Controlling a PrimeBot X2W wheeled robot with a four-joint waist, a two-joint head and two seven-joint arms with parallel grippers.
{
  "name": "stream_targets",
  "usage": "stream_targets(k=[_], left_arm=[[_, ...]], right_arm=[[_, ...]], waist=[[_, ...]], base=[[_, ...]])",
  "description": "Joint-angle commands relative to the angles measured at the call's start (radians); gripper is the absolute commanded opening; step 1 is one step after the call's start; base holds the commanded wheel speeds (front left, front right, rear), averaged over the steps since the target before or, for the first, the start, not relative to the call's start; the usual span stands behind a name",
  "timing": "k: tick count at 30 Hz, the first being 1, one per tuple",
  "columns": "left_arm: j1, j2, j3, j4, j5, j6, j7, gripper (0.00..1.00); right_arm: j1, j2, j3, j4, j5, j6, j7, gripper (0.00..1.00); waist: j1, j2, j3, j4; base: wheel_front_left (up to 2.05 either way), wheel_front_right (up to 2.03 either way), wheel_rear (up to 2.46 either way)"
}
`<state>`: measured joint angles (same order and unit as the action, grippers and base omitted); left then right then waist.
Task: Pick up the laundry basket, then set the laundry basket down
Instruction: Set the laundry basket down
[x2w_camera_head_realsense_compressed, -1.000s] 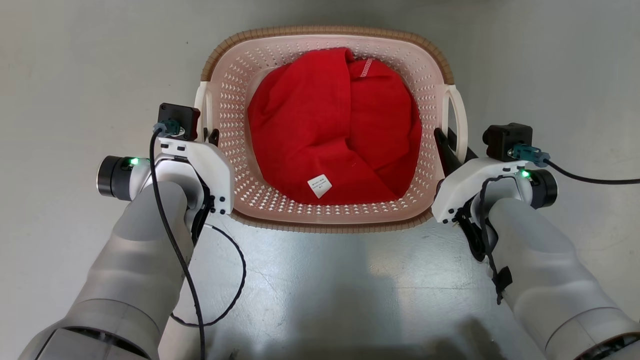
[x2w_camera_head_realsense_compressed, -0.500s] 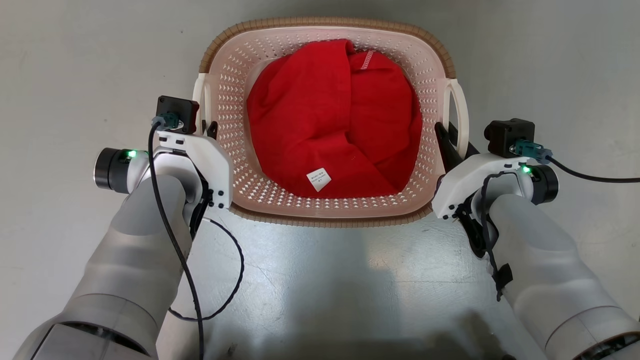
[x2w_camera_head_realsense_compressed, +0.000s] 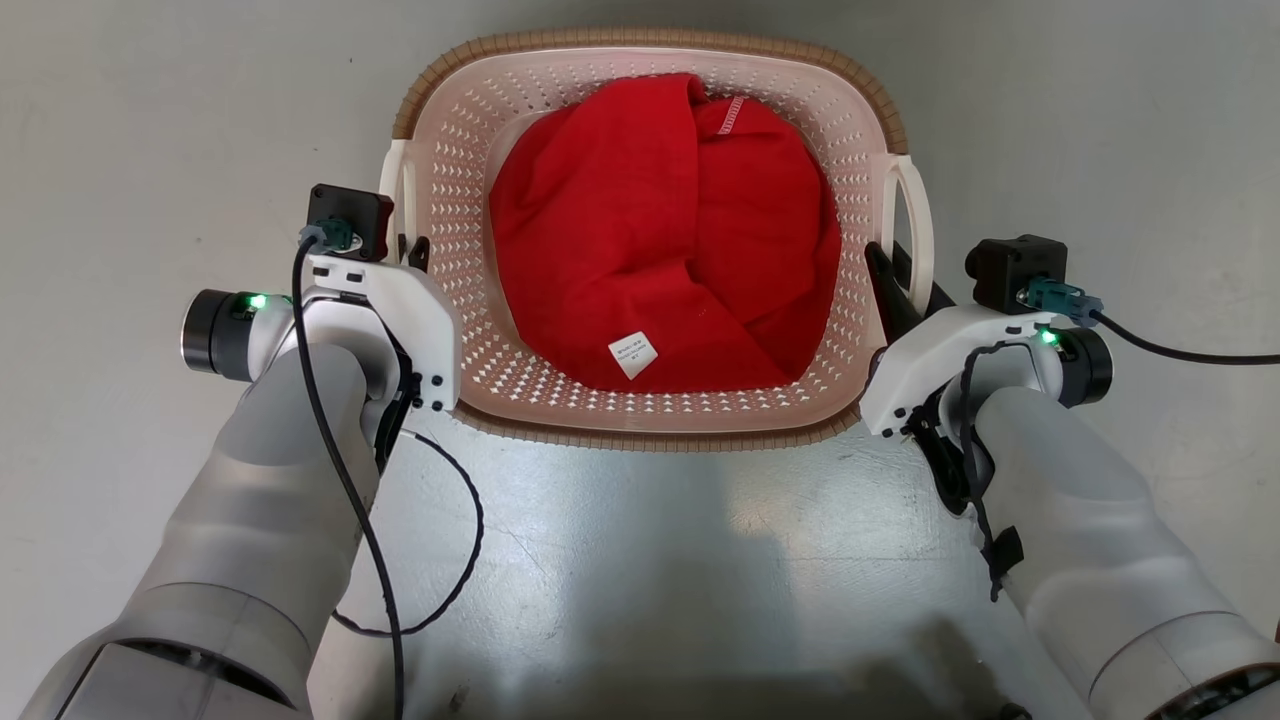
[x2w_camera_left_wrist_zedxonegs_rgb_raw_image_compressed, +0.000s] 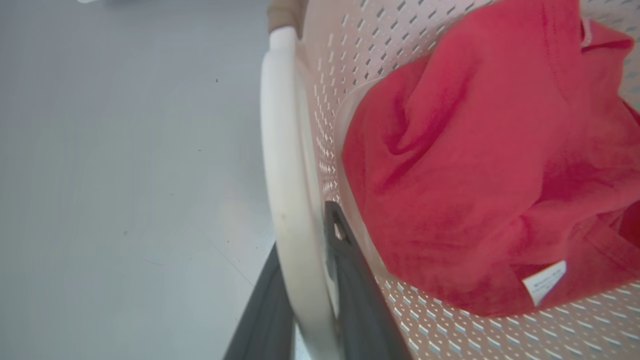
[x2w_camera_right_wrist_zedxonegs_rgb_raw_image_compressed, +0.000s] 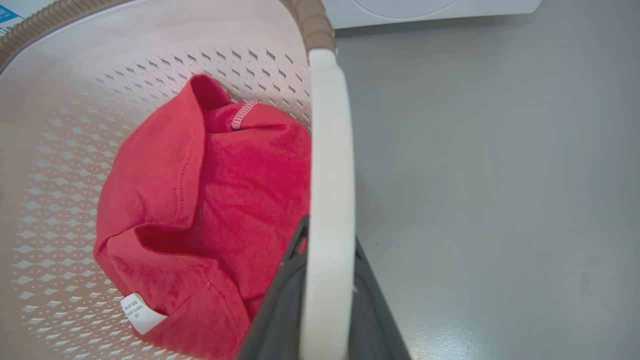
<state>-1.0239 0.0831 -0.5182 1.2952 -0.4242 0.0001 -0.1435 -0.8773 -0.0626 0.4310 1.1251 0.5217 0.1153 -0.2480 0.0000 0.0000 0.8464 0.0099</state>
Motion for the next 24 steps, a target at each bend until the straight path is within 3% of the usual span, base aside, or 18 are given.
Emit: stream_targets(k=[1,2,3,4,5,13,24], left_arm=[[-0.011,0.059,0.012,-0.004,-0.007,0.019,0.000,0.00],[-0.009,0.058,0.009,-0.004,-0.007,0.013,0.008,0.00],[-0.007,0.056,0.011,-0.004,-0.013,0.008,0.016,0.10],[-0.007,0.052,0.018,-0.004,-0.023,0.003,0.018,0.49],[-0.008,0.049,0.020,-0.004,-0.027,0.002,0.011,1.00],[-0.006,0.017,0.013,-0.004,-0.033,0.026,-0.033,1.00],[0.004,0.014,0.021,-0.004,-0.060,0.020,-0.071,1.00]], right_arm=[[0.044,0.012,0.024,-0.015,0.000,0.015,-0.014,0.00],[0.043,0.012,0.023,-0.014,0.002,0.015,-0.014,0.00],[0.038,0.012,0.015,-0.014,0.002,0.015,-0.014,0.34],[0.033,0.012,0.005,-0.016,-0.001,0.015,-0.014,1.00],[0.029,0.012,-0.004,-0.020,-0.003,0.015,-0.014,1.00],[0.024,0.012,-0.064,-0.047,-0.038,0.015,-0.014,1.00],[0.061,0.012,-0.143,-0.084,-0.102,0.015,-0.014,1.00]], waist=[[0.0000,0.0000,0.002,0.000],[0.0000,0.0000,0.003,-0.001],[0.0000,0.0000,0.007,-0.002],[0.0000,0.0000,0.012,-0.003],[0.0000,0.0000,0.017,-0.003],[0.0000,0.0000,0.049,0.004],[0.0000,0.0000,0.010,0.007]], base=[[0.00,0.00,0.00],[0.00,0.00,0.00],[0.00,0.00,0.00],[0.00,0.00,0.00],[0.00,0.00,0.00],[0.00,0.00,0.00],[0.00,0.00,0.00]])
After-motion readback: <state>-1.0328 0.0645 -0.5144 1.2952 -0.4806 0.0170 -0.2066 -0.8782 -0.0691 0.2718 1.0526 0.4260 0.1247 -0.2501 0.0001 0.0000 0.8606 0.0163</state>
